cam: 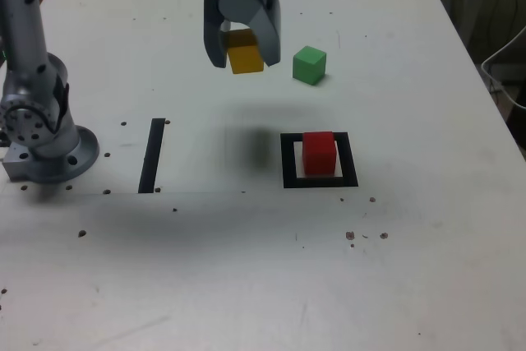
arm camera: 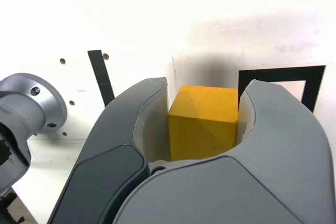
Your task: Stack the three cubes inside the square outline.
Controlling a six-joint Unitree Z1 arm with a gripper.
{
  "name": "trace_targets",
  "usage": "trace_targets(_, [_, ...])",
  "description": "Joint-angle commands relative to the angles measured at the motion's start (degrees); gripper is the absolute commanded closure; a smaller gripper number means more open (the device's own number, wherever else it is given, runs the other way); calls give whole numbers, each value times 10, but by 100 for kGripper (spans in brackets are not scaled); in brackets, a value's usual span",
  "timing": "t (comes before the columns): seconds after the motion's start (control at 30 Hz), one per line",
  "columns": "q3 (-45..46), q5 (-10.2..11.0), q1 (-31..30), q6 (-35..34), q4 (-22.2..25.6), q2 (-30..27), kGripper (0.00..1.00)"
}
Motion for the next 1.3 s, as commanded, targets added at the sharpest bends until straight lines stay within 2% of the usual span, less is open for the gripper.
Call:
trace_targets(0.0, [2,-3,-4,0,-3,-4,76])
trace_targets(0.27, [-7,-25,-26,-8,-5,-13,76])
trace_targets(0.53, [-17,-2,-34,-28,1,-9,76])
trace_targets(0.67, [-23,-3,-41,-40,5,-6,76])
trace_targets(1.27, [-55,-52,-72,-70,-19,30,76])
